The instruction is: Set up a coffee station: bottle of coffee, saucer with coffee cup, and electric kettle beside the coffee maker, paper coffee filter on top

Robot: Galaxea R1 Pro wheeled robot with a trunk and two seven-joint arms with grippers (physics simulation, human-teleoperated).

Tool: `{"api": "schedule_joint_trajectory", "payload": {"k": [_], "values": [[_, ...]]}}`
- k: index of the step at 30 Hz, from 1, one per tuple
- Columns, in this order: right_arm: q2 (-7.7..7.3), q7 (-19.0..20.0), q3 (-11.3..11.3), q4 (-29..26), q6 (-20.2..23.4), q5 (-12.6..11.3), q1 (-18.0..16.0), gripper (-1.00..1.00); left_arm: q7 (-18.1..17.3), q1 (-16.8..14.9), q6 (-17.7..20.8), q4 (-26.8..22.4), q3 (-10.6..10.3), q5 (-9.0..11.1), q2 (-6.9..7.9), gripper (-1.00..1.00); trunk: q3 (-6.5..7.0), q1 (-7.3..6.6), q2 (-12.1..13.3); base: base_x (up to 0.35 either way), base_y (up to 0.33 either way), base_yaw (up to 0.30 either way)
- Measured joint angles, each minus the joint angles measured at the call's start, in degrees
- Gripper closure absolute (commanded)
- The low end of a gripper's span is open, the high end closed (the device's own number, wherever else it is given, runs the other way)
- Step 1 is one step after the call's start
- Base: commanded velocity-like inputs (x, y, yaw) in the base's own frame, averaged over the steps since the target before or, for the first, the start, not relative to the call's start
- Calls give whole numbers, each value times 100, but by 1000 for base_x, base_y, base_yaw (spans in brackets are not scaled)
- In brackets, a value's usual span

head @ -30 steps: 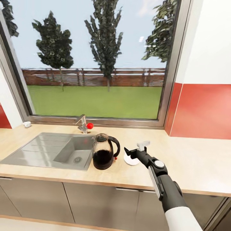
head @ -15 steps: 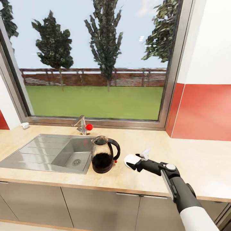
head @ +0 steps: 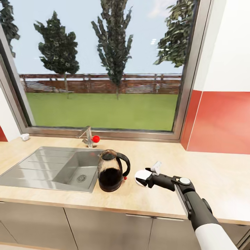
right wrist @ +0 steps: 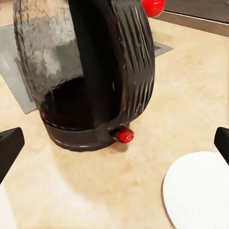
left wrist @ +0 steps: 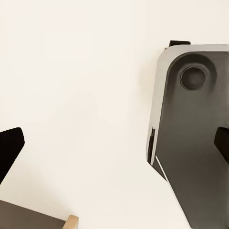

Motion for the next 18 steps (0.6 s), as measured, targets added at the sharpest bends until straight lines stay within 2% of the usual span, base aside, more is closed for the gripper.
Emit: {"api": "schedule_joint_trajectory", "payload": {"k": [5,9,18], "values": [[8,14,58,11,2,1,0,-100,4,-1,-4,0,-2,0,-3,-100,0,0,0,18,0,0],[12,18,225,31,5,-1,0,-100,8,-1,-2,0,-6,0,-4,-100,0,1,0,3,0,0],[21,13,271,40,5,-2,0,-100,13,0,-5,0,-7,0,2,-100,0,0,0,58,62,0]]}}
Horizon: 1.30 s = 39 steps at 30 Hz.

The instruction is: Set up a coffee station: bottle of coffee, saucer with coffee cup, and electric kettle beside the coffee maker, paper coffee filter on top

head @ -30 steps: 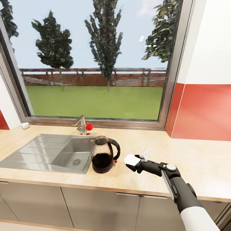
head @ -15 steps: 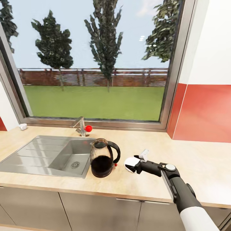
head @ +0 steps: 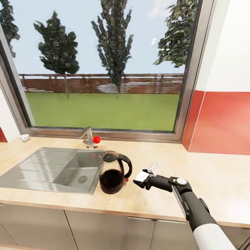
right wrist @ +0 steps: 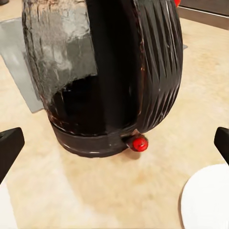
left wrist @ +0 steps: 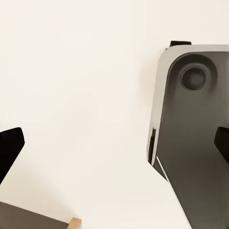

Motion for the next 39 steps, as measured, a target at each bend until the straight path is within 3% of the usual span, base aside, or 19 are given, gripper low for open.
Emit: {"api": "schedule_joint_trajectory", "payload": {"k": [39], "values": [[1,-2,1,0,0,0,0,-100,3,-1,5,4,0,0,1,-100,0,0,0,56,38,0]]}}
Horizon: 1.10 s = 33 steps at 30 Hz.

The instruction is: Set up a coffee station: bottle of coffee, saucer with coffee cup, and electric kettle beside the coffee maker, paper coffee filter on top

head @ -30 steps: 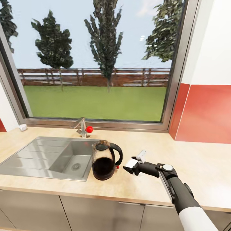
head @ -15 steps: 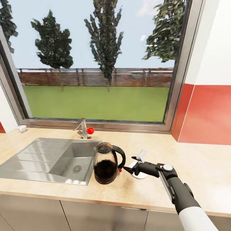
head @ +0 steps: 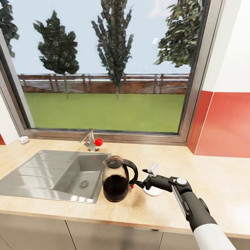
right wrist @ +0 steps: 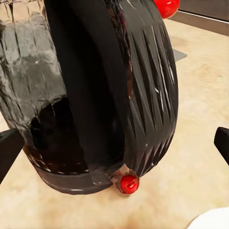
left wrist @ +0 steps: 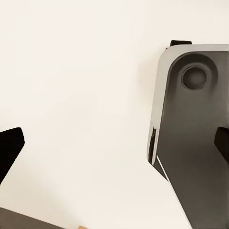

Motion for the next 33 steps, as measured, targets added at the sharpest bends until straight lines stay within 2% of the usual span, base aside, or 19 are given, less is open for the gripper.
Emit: {"api": "schedule_joint_trajectory", "payload": {"k": [33], "values": [[0,0,0,0,0,0,0,-100,-8,1,-6,-4,0,0,-1,-100,0,0,0,33,46,0]]}}
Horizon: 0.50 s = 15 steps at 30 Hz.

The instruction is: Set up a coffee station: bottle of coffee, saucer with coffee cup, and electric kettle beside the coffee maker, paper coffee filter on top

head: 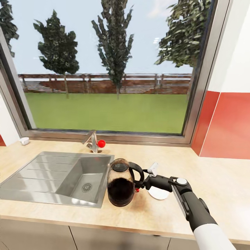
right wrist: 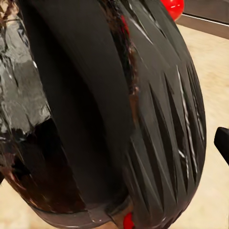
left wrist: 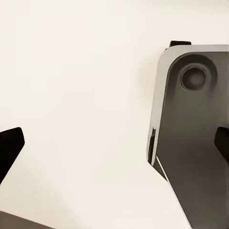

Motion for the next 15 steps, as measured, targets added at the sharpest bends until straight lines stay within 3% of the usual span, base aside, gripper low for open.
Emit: {"api": "schedule_joint_trajectory", "payload": {"k": [15], "values": [[0,7,0,-9,-1,-1,0,-100,1,-1,3,0,0,0,5,-100,0,0,0,0,14,0]]}}
